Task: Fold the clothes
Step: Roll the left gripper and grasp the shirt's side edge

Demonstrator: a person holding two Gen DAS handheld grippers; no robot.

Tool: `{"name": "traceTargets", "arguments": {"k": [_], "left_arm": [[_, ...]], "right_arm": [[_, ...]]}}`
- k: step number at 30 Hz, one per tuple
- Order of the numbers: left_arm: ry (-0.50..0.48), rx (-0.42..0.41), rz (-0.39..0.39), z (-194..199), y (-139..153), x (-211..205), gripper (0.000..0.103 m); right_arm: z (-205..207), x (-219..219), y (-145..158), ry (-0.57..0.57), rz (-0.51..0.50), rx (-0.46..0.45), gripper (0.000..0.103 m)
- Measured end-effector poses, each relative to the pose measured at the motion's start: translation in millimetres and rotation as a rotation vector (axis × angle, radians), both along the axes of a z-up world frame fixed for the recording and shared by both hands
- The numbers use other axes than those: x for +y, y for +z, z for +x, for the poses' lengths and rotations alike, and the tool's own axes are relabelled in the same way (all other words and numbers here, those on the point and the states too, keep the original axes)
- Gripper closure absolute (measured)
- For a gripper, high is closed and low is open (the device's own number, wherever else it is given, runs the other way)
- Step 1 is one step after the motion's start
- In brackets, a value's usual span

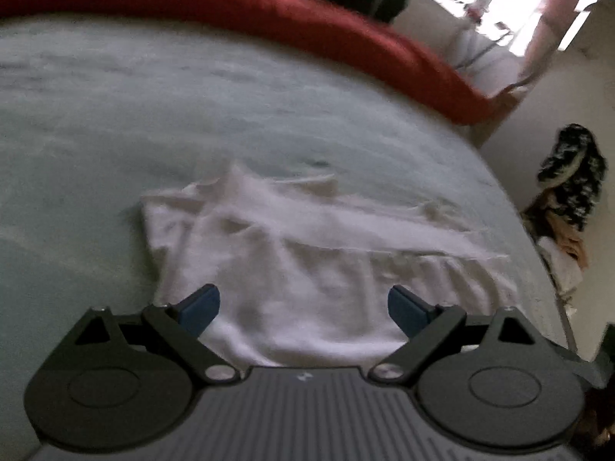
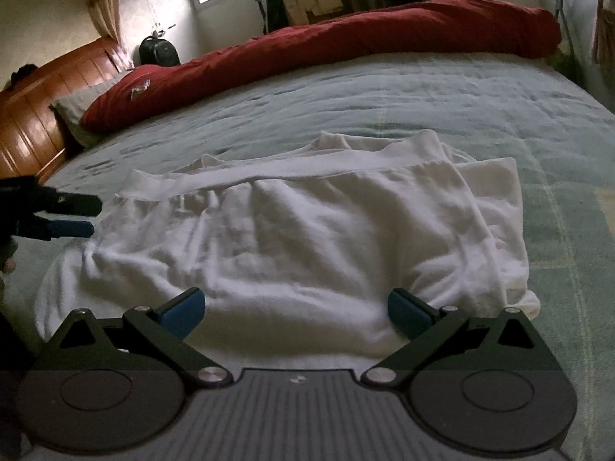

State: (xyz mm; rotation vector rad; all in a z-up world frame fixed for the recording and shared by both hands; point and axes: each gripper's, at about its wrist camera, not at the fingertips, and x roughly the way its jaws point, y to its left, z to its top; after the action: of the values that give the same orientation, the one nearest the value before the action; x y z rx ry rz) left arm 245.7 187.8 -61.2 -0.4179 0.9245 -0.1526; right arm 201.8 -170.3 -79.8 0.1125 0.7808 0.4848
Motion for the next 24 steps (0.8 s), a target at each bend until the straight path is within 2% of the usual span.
{"name": "traceTargets", "arguments": {"k": [2, 7, 9, 14, 16, 20, 24], "left_arm": [[-0.004, 0.006, -0.038, -0.1, 2.1, 7.2, 0.010], [0.053, -0.083, -0.092, -16.6, 28.5, 41.8, 0.009], [0.088, -0.061, -0.144, -20.6, 21.1, 56.8, 0.009], [0.119, 0.041, -0.289, -30.3, -20.9, 74.2, 0.010], [0.105, 0.031, -0.338, -32.7, -29.3, 75.4, 0.010], [0.068, 0.020, -0.389, -24.4, -35.8, 74.4, 0.010], [0.013, 0.018, -0.392, -9.9, -38.9, 69.5, 0.010]], "right_arm": [[-0.3, -0.6, 0.2, 0.011, -0.004, -0.002, 0.000], [0.9, -6.1, 0.7, 0.015, 0.020, 0.006, 0.000], [0.8, -5.7, 0.7, 0.017, 0.019, 0.005, 0.000], [-1.3, -2.4, 0.1, 0.032, -0.009, -0.009, 0.000], [-1.1, -1.5, 0.2, 0.034, -0.016, -0.008, 0.000], [-1.6, -0.1, -0.1, 0.035, -0.024, -0.011, 0.000], [-2.6, 3.5, -0.6, 0.034, -0.045, -0.017, 0.000]]}}
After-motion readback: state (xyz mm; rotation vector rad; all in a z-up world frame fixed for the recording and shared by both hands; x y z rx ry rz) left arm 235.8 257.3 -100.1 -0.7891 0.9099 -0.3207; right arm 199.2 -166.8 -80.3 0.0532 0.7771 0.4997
